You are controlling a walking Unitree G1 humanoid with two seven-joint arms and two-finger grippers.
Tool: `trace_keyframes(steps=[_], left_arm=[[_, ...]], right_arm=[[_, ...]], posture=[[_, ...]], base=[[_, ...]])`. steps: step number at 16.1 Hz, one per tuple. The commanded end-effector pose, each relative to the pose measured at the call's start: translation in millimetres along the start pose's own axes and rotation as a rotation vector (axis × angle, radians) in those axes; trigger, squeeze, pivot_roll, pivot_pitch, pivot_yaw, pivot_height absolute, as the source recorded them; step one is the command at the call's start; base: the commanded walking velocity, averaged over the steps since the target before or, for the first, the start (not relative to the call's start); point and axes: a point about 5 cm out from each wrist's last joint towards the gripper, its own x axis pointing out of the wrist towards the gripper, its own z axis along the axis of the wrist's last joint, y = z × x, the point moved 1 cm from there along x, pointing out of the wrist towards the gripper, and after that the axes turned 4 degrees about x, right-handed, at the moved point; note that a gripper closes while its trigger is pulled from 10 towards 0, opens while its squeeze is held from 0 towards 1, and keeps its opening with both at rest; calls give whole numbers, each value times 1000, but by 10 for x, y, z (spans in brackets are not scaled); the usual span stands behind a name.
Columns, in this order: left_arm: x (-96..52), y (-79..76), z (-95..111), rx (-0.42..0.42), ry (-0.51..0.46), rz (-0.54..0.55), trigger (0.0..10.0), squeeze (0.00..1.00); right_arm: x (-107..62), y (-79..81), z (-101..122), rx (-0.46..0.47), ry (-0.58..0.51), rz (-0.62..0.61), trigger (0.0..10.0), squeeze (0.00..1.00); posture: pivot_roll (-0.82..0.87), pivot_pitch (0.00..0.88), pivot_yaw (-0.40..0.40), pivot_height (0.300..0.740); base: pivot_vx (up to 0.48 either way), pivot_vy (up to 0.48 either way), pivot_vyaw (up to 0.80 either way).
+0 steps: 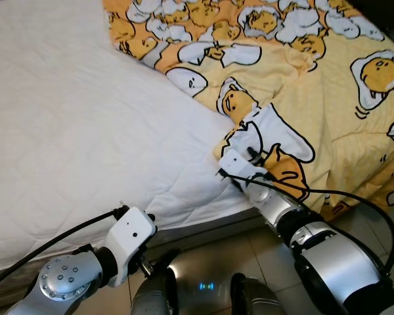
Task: Clean up the room
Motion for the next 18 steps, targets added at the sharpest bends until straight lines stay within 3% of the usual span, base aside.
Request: trace_keyframes(steps=[1, 2, 3, 5, 7, 18], left_arm=[[-43, -14, -17, -2, 16, 0, 10000, 267], [-44, -22, -17, -5, 17, 3, 10000, 271], [-43, -28, -17, -6, 16, 3, 10000, 271], [-39, -38, -18, -8, 17, 3, 10000, 267], [-25, -40, -12, -14, 14, 4, 10000, 263], [-25, -28, -37, -21, 25, 12, 10000, 263]], right_arm=[[-5, -20, -64, -10, 31, -16, 10000, 0], [-9, -45, -109, 20, 51, -28, 10000, 0], [-11, -54, -130, 48, 61, -28, 8353, 0], [-14, -51, -161, 119, 78, -14, 196, 0], [-16, -20, -162, 245, 81, 32, 0, 0], [-16, -83, -192, 447, 75, 97, 0, 0]], posture=[[126, 285, 48, 740], [126, 285, 47, 740], [123, 286, 46, 740], [119, 286, 44, 740], [118, 288, 43, 740], [114, 296, 45, 740]], base=[[0, 0, 0], [0, 0, 0], [0, 0, 0], [0, 0, 0], [0, 0, 0], [0, 0, 0]])
